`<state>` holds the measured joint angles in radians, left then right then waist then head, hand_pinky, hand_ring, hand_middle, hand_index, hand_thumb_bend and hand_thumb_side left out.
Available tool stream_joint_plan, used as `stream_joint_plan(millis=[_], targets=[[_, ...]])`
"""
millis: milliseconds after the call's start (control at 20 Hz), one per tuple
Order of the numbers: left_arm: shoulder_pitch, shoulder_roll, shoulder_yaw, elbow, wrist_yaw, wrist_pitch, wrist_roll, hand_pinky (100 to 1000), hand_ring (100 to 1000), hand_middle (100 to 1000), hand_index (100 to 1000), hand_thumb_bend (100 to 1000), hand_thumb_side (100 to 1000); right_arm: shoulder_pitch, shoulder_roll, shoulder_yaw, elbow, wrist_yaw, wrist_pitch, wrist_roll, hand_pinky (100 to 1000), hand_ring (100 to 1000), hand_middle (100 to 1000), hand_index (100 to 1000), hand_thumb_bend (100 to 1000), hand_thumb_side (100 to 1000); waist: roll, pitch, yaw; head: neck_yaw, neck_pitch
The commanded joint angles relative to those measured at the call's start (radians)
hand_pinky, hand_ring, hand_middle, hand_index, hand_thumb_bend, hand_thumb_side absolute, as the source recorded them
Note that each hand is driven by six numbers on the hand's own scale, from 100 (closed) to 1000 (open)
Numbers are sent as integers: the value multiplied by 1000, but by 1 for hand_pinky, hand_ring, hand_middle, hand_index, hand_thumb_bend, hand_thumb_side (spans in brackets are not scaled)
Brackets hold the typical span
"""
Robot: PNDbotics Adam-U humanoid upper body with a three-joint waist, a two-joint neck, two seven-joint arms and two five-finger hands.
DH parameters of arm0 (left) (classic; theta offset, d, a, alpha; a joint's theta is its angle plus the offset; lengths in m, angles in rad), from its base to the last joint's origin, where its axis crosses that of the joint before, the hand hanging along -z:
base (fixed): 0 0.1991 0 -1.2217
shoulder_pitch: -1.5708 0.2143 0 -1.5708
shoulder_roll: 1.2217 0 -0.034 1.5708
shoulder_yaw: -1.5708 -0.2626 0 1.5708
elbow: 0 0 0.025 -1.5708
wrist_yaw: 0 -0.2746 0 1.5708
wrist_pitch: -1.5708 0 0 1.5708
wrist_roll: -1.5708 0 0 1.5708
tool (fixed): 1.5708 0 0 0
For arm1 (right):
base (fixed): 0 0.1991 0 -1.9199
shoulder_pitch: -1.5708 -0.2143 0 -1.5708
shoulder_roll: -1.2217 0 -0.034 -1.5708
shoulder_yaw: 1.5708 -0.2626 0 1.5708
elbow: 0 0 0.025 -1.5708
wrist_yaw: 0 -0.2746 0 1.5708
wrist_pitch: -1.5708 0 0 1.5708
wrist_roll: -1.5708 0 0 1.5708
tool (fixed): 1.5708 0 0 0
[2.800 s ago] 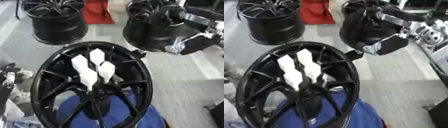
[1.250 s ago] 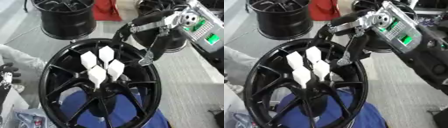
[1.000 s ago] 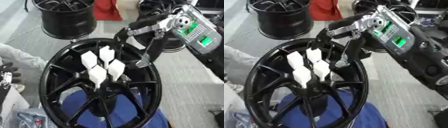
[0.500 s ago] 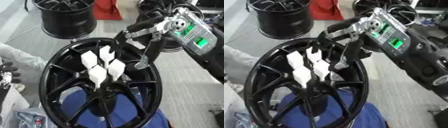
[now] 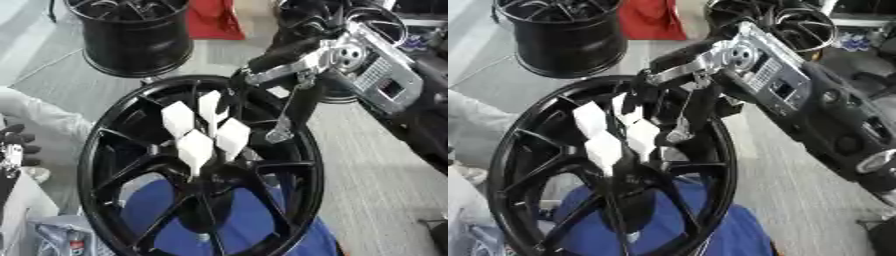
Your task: Pull the pin out of the wheel hub.
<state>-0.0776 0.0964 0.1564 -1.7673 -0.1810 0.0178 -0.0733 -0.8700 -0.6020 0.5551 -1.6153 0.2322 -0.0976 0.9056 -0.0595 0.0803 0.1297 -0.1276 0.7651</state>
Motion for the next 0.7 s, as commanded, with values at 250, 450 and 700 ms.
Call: stream_joint_plan(millis=[250, 450, 700], targets=[[-11, 11, -3, -13, -3, -2, -3, 619, 665, 654, 818, 100, 680, -11, 7, 1, 24, 18, -13, 1, 858, 870, 814, 876, 303, 252, 7, -7, 1, -6, 5], [-12, 10, -4, -14, -2, -2, -3, 619, 665, 654, 818, 100, 681, -8, 23, 7, 44, 28, -20, 1, 856, 869, 811, 873, 303, 249, 8, -6, 4, -8, 5], [-12, 9, -2, -13, -3, -2, -3, 618, 664, 653, 818, 100, 681, -3, 37, 15, 74, 50, -35, 1, 856, 865, 801, 866, 296, 249, 9, -4, 7, -9, 5]])
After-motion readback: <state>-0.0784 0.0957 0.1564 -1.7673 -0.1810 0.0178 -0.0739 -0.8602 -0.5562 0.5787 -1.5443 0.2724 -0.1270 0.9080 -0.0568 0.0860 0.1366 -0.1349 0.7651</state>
